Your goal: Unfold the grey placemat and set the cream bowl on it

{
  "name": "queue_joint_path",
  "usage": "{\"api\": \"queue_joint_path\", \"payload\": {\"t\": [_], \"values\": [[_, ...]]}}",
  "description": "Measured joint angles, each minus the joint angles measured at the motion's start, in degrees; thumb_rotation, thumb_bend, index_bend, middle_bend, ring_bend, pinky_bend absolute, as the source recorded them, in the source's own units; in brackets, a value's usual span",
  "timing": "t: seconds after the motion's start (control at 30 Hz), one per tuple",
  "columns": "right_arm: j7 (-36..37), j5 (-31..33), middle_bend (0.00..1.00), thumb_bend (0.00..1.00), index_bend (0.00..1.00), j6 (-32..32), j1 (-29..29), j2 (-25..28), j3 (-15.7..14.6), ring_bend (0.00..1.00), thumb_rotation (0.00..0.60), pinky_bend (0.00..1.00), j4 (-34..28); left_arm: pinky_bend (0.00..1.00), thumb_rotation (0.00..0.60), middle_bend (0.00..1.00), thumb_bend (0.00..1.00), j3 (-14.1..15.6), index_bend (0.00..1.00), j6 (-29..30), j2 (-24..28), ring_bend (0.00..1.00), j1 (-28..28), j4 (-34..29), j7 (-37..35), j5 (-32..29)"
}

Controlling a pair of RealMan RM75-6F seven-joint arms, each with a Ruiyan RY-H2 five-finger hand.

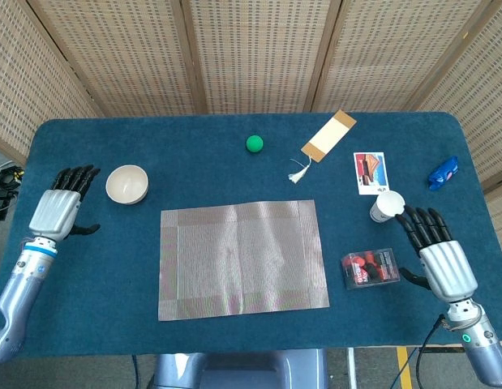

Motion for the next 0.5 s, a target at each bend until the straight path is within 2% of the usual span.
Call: {"api": "queue_joint_path", "payload": {"t": [0.23,0.5], "values": [[-4.6,4.4,0.00,0.00,0.00,-0.8,-3.4,-3.1,2.2,0.00,0.600,0.00,-2.1,0.00,0.600,0.00,0.00,-0.2,0.23,-10.5,-7.7,0.00,-5.4,16.2,-5.5,-1.3],[-4.2,3.9,0.00,0.00,0.00,-2.1,-4.2,-4.4,3.8,0.00,0.600,0.00,0.2,0.00,0.600,0.00,0.00,0.9,0.36,-18.4,-16.6,0.00,-10.4,30.9,-10.5,-0.8]]}}
